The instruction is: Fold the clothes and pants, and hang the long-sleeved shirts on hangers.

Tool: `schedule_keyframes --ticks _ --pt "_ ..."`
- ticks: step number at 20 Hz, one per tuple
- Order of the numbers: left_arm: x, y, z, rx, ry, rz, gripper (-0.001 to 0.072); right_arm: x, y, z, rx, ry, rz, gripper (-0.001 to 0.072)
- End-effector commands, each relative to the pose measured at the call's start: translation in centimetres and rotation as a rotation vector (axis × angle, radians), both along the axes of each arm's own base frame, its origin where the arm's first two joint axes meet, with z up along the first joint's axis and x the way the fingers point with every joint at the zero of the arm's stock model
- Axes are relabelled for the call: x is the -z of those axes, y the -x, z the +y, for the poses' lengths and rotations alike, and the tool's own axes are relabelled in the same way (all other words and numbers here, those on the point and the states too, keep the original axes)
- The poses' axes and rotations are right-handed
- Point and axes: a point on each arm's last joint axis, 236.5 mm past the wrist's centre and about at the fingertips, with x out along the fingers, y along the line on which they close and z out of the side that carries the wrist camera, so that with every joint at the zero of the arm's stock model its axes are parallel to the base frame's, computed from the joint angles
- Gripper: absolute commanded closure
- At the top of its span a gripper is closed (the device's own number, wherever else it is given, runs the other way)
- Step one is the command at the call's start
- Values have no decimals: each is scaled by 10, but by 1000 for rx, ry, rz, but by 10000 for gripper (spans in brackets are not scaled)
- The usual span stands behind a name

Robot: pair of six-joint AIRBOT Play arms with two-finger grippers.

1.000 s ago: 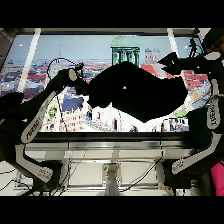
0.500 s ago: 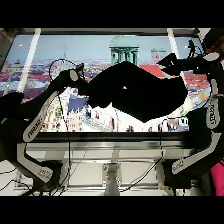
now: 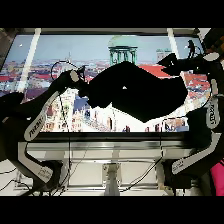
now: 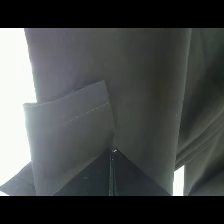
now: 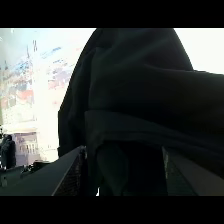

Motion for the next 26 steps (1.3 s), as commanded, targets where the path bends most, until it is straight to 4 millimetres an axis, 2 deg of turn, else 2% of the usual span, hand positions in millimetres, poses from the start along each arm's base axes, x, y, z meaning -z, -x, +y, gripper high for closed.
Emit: schedule_keyframes --ticks 1,3,5,7,10,12,13,14,15,16,18,19,21,22,24,26 --pt "-1 -1 3 32 -7 -18 701 0 1 1 -4 -2 2 156" --pt "-9 -8 15 68 -16 -59 702 0 2 1 -6 -2 4 156" --pt "-40 -30 36 31 -9 -133 702 0 2 1 -6 -1 4 156" --pt "-97 -69 64 -24 0 -285 703 0 2 1 -6 -1 4 157" --pt "-215 -130 108 -145 22 -596 703 0 2 1 -7 -1 5 157" --pt "-283 -153 127 -177 18 -791 703 0 2 1 -9 -2 6 157" --pt "-304 -157 130 -190 23 -844 703 0 3 2 -12 -3 8 157" --pt "-315 -157 131 -192 26 -867 702 0 3 2 -13 -3 9 157" --pt "-311 -156 129 -184 24 -854 702 0 4 2 -14 -4 10 157" --pt "-297 -152 127 -161 12 -808 702 0 4 2 -16 -4 11 157" --pt "-243 -137 131 -85 -80 -639 703 0 4 3 -18 -5 12 157" --pt "-206 -125 138 -48 -142 -530 703 0 4 2 -17 -5 13 157" --pt "-138 -93 156 2 -243 -330 704 1 5 3 -20 -6 15 157" --pt "-110 -76 163 16 -274 -248 704 1 6 3 -22 -6 16 157" --pt "-66 -46 169 24 -296 -124 704 1 6 3 -24 -7 18 157" --pt "-36 -20 183 15 -349 -29 704 1 7 4 -29 -8 21 157"
